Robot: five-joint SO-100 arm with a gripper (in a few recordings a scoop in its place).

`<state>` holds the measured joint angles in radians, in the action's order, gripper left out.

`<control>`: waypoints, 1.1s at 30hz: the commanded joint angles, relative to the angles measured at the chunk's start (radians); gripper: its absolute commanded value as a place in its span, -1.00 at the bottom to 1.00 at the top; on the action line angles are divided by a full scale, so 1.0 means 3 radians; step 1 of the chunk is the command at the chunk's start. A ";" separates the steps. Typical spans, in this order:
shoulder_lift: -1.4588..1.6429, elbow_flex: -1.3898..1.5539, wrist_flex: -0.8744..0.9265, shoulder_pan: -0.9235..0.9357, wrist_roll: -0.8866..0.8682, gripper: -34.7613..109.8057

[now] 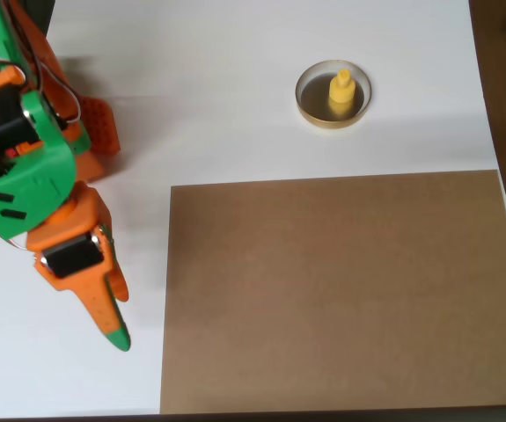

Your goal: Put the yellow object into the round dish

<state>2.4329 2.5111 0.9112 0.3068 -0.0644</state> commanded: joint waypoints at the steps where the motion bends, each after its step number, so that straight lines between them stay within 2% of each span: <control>1: 0.0281 0.0112 -0.0041 0.0046 -0.0046 -0.14; 7: 0.1232 0.0481 0.0072 -0.0036 0.0066 -0.12; 25: 0.1744 0.0839 0.0378 -0.0066 0.0184 -0.06; 33: 0.2669 0.1268 0.0593 0.0082 0.0220 -0.06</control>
<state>3.1217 2.8701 1.0477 0.3068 -0.0031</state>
